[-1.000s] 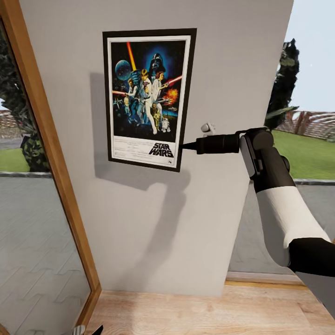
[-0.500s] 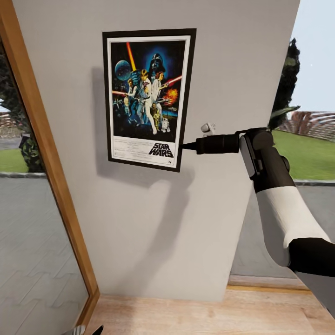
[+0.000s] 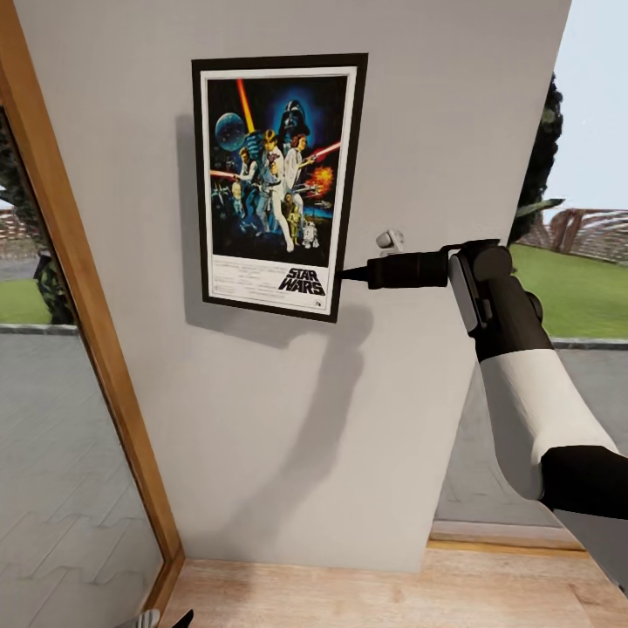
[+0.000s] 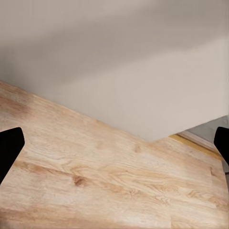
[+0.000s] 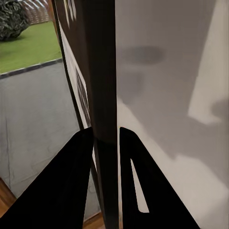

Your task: Pick up the poster from the kitchen countertop and hang it on one of the wall nails in the kitchen.

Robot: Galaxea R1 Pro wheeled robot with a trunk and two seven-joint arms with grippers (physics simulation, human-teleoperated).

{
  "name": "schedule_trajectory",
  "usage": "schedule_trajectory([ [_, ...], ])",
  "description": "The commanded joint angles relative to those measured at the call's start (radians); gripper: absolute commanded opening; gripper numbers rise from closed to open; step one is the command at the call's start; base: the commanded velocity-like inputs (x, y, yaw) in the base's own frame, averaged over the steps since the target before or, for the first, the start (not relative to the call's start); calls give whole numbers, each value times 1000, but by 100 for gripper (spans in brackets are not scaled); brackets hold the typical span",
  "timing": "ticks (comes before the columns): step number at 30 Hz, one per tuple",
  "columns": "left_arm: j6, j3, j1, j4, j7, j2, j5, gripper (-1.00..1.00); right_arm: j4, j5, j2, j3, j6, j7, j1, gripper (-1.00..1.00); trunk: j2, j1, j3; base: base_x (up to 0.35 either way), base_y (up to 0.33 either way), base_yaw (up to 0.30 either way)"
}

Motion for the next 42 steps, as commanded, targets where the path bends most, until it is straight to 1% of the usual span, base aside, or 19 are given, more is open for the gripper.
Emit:
schedule_trajectory([
  [1, -6, -8, 0, 1, -1, 0, 6, 100, 0, -1, -1, 1, 7, 4, -1, -100, -1, 0, 0, 2, 0, 0],
  [12, -6, -8, 0, 1, -1, 0, 6, 100, 0, -1, -1, 1, 7, 4, -1, -100, -1, 0, 0, 11, 0, 0],
  [16, -6, -8, 0, 1, -1, 0, 6, 100, 0, -1, -1, 1, 7, 4, -1, -100, -1, 0, 0, 253, 0, 0],
  [20, -6, -8, 0, 1, -1, 1, 6, 100, 0, -1, -1, 1, 7, 4, -1, -100, -1, 0, 0, 87, 0, 0],
  [42, -6, -8, 0, 1, -1, 0, 6, 100, 1, 0, -1, 1, 6, 4, -1, -100, -1, 0, 0, 4, 0, 0],
])
